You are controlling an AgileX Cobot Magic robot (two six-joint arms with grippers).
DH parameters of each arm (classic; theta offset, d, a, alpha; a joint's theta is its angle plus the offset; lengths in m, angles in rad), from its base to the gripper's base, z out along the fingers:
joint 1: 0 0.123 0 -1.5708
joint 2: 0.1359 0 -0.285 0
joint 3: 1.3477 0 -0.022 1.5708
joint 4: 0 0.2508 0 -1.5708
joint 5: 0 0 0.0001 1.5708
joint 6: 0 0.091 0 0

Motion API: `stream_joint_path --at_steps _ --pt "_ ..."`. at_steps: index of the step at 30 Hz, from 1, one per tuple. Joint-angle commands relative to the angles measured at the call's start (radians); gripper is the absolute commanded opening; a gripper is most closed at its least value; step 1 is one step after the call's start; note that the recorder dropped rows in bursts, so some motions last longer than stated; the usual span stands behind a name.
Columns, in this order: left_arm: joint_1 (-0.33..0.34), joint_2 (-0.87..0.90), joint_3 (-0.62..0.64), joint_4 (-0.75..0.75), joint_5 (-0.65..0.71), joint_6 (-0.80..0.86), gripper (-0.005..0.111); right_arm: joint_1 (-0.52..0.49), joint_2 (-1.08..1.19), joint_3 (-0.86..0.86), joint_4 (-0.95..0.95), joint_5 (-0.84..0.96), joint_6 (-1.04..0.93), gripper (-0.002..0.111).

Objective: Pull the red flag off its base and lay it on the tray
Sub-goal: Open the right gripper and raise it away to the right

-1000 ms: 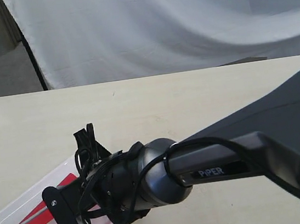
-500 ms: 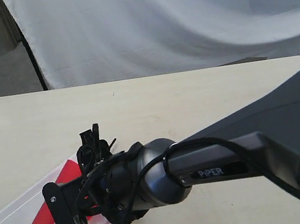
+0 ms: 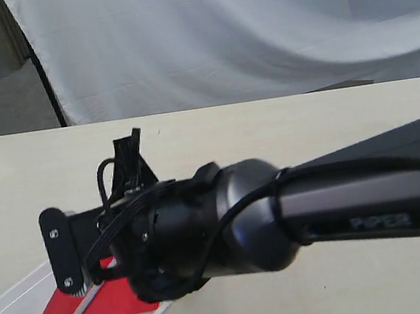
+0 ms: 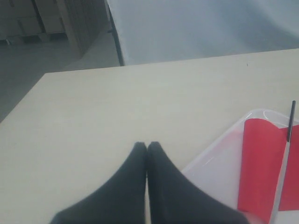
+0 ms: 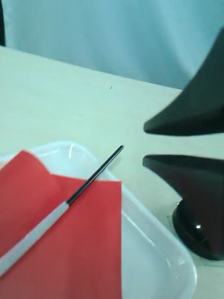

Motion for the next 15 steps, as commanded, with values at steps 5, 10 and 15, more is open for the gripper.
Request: stream_joint_path --at_steps 5,10,15 --pt "-0.008 -0.001 0.002 0.005 -0.011 -0.003 0.000 -0.248 -0.148 0.041 0.395 -0.008 -0.075 -0.001" --pt "-0.008 -0.001 0.002 0.005 -0.011 -0.003 0.000 -0.526 -0.208 0.045 0.927 0.084 -0.333 -0.001" --pt "-0.008 -0.001 0.002 0.005 -0.011 -0.003 0.000 -0.918 -0.258 0.077 1.475 0.436 -0.670 -0.001"
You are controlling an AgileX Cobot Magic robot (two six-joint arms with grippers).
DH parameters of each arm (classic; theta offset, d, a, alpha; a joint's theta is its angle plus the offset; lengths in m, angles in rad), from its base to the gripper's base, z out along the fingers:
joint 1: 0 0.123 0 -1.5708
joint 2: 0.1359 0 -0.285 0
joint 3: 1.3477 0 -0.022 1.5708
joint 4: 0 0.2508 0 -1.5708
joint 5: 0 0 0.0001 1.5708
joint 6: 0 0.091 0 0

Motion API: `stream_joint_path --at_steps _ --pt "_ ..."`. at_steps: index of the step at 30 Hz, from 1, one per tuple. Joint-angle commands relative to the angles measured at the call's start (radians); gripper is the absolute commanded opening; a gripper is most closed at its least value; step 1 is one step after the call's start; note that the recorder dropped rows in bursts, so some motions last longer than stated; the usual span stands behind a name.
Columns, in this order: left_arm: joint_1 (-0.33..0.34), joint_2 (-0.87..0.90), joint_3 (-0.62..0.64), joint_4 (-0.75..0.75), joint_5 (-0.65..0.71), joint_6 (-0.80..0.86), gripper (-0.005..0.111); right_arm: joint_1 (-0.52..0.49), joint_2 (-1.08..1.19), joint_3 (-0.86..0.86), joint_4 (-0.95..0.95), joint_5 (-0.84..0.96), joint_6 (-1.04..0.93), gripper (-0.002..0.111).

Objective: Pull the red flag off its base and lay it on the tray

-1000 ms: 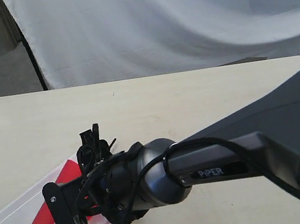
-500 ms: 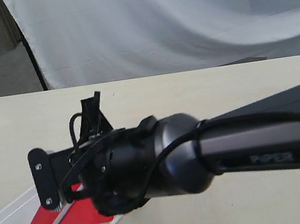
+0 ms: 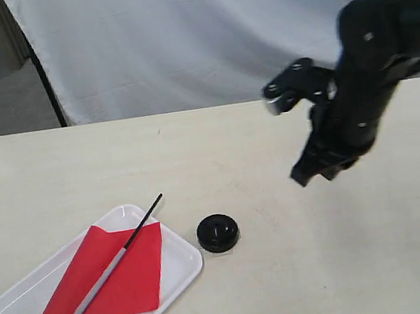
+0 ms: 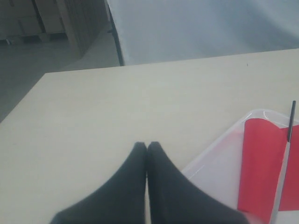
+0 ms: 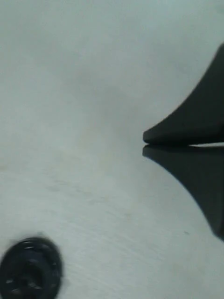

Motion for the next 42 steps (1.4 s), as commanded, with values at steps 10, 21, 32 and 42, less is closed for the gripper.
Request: stream_joint_path --at_steps 10,21,32,42 --pt "-0.008 -0.001 0.002 0.005 -0.009 -0.003 0.000 -0.530 -0.893 0.579 -0.054 -0.422 0.350 -0.001" --pt "-0.008 -0.001 0.002 0.005 -0.007 -0.003 0.000 -0.461 -1.591 0.948 -0.091 -0.807 0.456 -0.001" --pt "-0.008 -0.001 0.002 0.005 -0.003 -0.003 0.000 -0.396 -1.729 0.924 -0.066 -0.766 0.467 -0.001" --pt "-0.008 -0.001 0.002 0.005 -0.003 -0.003 0.000 -0.388 -1.729 1.074 -0.011 -0.768 0.440 -0.001"
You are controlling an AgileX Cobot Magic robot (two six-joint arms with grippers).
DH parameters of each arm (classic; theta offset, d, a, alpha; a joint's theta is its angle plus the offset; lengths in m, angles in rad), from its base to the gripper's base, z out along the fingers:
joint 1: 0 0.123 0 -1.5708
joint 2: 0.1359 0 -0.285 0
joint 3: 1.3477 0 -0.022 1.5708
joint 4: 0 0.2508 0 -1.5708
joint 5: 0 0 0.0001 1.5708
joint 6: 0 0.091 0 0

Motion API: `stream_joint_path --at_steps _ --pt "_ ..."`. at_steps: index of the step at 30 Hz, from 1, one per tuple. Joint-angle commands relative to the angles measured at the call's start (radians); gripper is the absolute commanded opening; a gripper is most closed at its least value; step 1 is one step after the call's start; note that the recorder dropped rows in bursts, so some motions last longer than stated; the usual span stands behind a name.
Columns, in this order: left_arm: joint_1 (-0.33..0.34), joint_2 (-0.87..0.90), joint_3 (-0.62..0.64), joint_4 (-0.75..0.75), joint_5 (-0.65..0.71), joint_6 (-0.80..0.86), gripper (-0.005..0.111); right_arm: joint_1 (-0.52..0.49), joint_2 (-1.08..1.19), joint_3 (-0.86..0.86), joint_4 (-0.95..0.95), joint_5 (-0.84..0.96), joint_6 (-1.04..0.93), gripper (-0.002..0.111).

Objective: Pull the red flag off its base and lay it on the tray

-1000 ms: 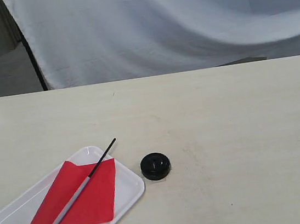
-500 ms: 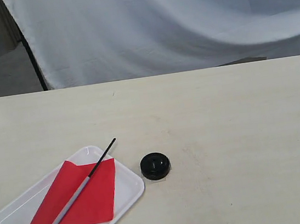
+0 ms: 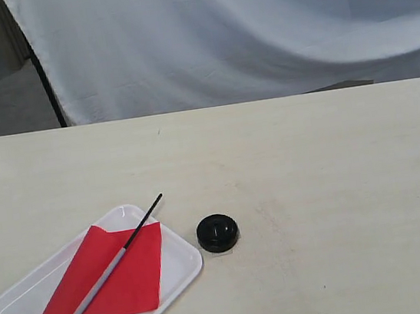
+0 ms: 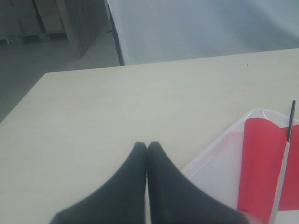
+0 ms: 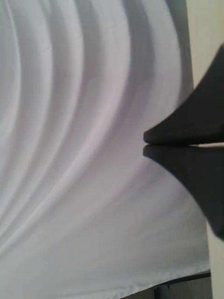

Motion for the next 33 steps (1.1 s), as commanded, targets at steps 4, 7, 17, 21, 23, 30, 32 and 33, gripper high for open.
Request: stream_joint_path --at_steps 4,7,17,21,23,30,32,33 --pt "-0.008 -0.001 0.002 0.005 -0.003 -0.003 0.000 0.002 -0.004 0.244 -0.010 -0.112 -0.036 -0.001" --pt "-0.008 -0.001 0.002 0.005 -0.003 -0.003 0.000 0.002 -0.004 0.255 -0.018 -0.024 -0.044 -0.001" --pt "-0.008 -0.001 0.002 0.005 -0.003 -0.003 0.000 0.002 -0.004 0.255 -0.008 0.031 -0.084 -0.001" --pt "-0.008 -0.001 0.002 0.005 -0.003 -0.003 0.000 0.002 -0.004 0.255 -0.003 0.046 -0.082 -0.001" --pt "-0.008 -0.001 0.002 0.005 -0.003 -0.003 0.000 0.002 -0.004 0.255 0.005 0.082 -0.061 -0.001" --pt "-0.008 -0.001 0.002 0.005 -0.003 -0.003 0.000 0.002 -0.004 0.255 0.015 0.099 -0.044 -0.001" --pt "-0.008 -0.001 0.002 0.005 -0.003 -0.003 0.000 0.002 -0.004 0.255 0.015 0.099 -0.044 -0.001" --pt "-0.008 -0.001 0.002 0.005 -0.003 -0.003 0.000 0.002 -0.004 0.255 0.015 0.099 -0.044 -0.001"
